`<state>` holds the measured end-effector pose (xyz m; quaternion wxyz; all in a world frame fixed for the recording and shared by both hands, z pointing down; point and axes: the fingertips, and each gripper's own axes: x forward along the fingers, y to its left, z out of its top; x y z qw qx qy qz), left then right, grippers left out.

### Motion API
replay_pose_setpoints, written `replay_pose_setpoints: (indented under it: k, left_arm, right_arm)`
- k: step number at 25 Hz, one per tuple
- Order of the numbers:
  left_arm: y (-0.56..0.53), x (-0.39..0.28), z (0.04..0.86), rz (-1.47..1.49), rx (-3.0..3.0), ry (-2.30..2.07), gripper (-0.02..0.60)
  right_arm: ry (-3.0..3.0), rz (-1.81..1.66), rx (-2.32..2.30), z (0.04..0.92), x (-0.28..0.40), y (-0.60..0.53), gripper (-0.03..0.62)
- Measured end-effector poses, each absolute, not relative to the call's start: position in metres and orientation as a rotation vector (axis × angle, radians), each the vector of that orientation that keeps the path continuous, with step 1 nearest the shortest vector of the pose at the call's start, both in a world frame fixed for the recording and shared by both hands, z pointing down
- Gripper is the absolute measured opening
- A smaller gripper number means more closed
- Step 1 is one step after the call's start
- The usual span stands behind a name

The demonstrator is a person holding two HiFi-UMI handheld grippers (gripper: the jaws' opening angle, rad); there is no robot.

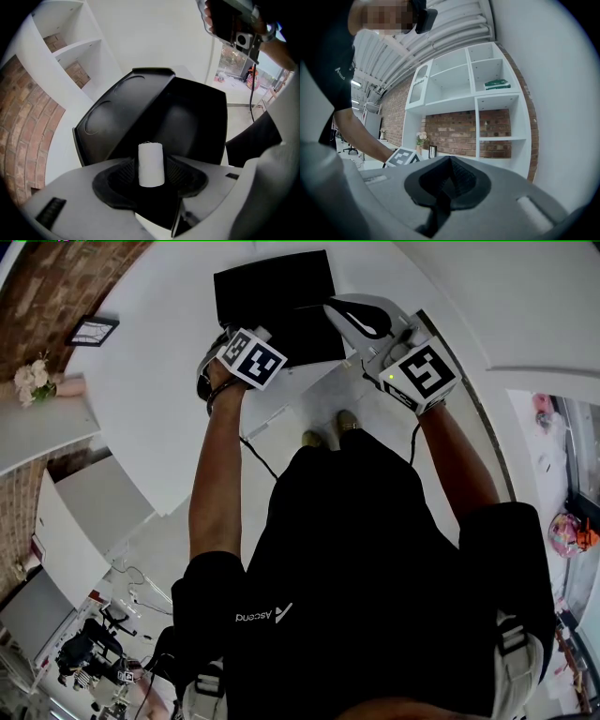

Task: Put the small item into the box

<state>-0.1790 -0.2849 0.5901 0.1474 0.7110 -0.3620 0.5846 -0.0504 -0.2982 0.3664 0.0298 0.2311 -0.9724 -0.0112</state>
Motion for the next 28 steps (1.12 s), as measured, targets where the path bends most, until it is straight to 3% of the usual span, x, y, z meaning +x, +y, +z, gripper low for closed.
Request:
replay_pose_setpoints:
  k: [13,21,28]
  left_arm:
    - [-0.285,-0.172,0.528,1.382,2.213,-1.230,0.207]
    - [-0.289,-0.148,0.433,0.725,2.476,-1.398,0.197]
    - [-0.276,-0.135,0.349,0.263,2.671,-1.564,0.099]
  right_arm:
    - [-3.002,-0.029,0.691,0.366,-0.059,-0.293,0.002]
    - [-3.030,-0.018,0.683,0.356,-0.068,-0.285,0.002]
    - [-3.090,-0.013,0.672,0.335,-0.079,-0.270,0.002]
